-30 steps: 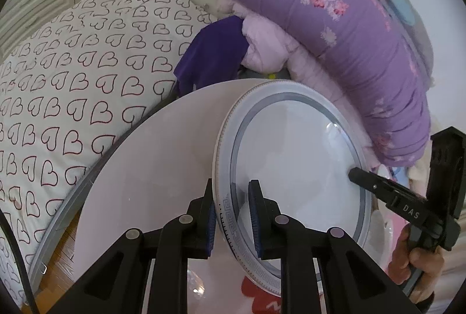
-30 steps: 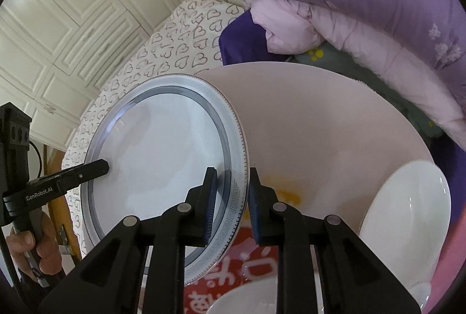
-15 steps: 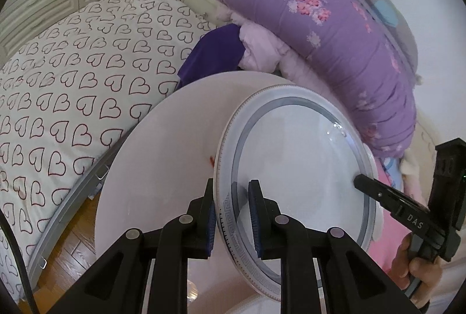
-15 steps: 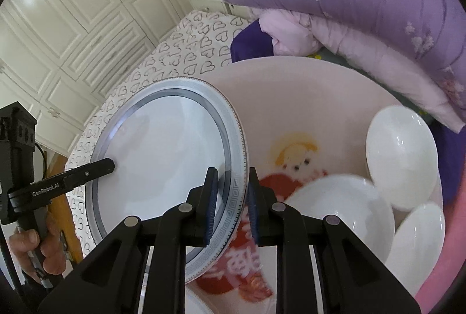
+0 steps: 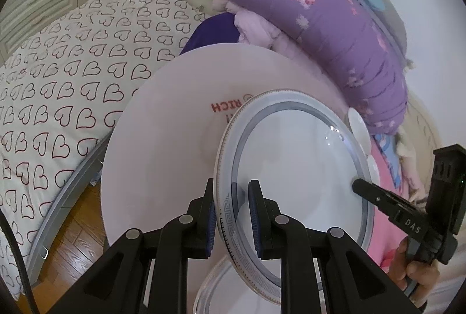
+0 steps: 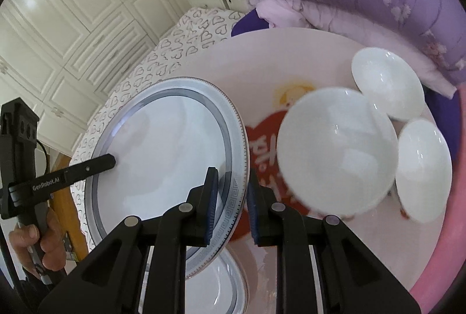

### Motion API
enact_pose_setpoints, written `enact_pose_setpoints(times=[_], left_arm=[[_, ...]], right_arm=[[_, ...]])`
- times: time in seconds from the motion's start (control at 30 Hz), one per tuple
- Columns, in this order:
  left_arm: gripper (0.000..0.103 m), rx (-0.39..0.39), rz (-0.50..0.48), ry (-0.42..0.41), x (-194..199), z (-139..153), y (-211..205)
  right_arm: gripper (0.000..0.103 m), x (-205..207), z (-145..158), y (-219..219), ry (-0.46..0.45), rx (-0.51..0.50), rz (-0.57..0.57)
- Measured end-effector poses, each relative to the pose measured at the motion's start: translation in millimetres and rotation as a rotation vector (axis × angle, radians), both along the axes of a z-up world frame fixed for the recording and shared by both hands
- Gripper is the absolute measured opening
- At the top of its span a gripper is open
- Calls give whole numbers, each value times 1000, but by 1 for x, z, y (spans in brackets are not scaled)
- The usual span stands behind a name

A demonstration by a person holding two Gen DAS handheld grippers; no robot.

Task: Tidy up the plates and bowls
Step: 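Carry the held plates and lower them onto the plate stack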

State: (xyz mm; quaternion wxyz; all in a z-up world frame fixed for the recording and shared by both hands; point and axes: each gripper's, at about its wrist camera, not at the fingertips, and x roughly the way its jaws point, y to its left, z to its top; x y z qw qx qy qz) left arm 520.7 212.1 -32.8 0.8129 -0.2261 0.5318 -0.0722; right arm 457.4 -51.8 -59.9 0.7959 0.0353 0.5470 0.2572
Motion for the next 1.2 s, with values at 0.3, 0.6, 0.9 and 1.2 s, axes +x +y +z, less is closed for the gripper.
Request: enact_pose_setpoints(times=[0.3,0.6,0.9,1.2], left_arm=[[15,34,-28,-17,-56,14,-18],[15,57,-29,-25,-98,16,-27],[15,72,-25,-23,-133,7,-33],[16,102,-31,-26,-150,-11,-42]], right_arm=[[19,-52,1,-18,-24,18,-13],[19,-94,-7,-30,-25,33,-14],[19,-124,-20,-30,-18,36,-3],[19,-142,-35,-31,-13,13,-3]])
